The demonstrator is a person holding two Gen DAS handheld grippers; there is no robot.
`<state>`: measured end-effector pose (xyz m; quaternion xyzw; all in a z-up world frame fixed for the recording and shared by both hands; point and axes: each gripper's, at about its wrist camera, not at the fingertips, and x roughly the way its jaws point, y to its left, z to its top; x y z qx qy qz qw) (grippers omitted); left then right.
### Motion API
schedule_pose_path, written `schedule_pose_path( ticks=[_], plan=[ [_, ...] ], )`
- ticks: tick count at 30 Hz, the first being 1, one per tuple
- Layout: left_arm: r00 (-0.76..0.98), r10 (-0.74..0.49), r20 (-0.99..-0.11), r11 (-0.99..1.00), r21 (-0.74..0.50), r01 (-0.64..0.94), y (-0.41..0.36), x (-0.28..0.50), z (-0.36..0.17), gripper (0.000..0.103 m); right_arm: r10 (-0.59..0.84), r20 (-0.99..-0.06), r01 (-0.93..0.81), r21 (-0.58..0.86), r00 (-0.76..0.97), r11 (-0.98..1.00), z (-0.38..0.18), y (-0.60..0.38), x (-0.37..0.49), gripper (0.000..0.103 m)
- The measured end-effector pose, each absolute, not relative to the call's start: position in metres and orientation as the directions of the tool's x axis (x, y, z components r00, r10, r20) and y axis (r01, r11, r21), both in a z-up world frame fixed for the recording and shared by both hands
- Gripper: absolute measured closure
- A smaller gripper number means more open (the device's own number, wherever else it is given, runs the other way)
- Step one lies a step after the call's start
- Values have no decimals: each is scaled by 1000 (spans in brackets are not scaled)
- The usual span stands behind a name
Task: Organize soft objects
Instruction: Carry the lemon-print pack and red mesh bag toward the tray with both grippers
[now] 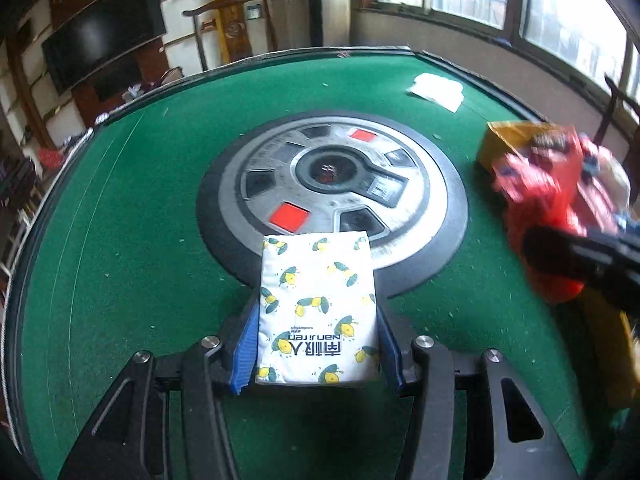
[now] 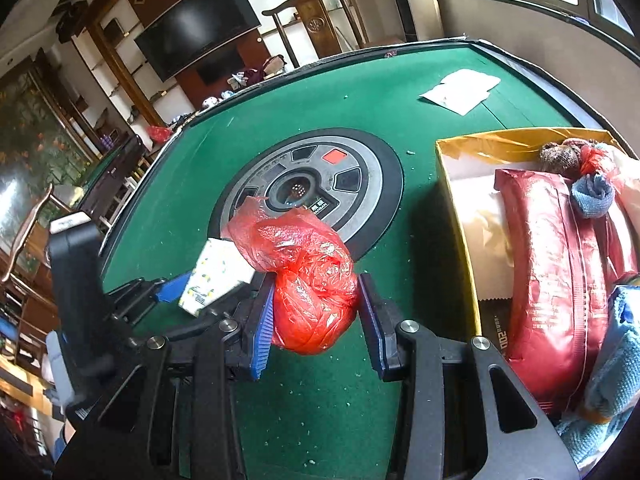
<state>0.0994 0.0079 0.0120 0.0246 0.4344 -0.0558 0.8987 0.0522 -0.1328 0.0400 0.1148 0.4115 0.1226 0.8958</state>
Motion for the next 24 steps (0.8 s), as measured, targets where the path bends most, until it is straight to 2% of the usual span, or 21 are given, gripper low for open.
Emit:
schedule_pose_path(
  ticks=[8, 17, 24],
  plan=[
    [645, -141, -751, 987, -158, 31, 47, 101, 23, 51, 341, -694, -151, 321, 634, 935, 32, -131, 49, 64],
    [667, -146, -730, 989, -132, 72, 32, 96, 28, 51, 364, -683, -210, 301, 633, 930, 27, -123, 48, 64],
    [692, -183, -699, 983, -130, 129, 15, 89, 35, 51, 367, -637, -212, 309, 677, 927, 40, -134, 41, 64]
  ],
)
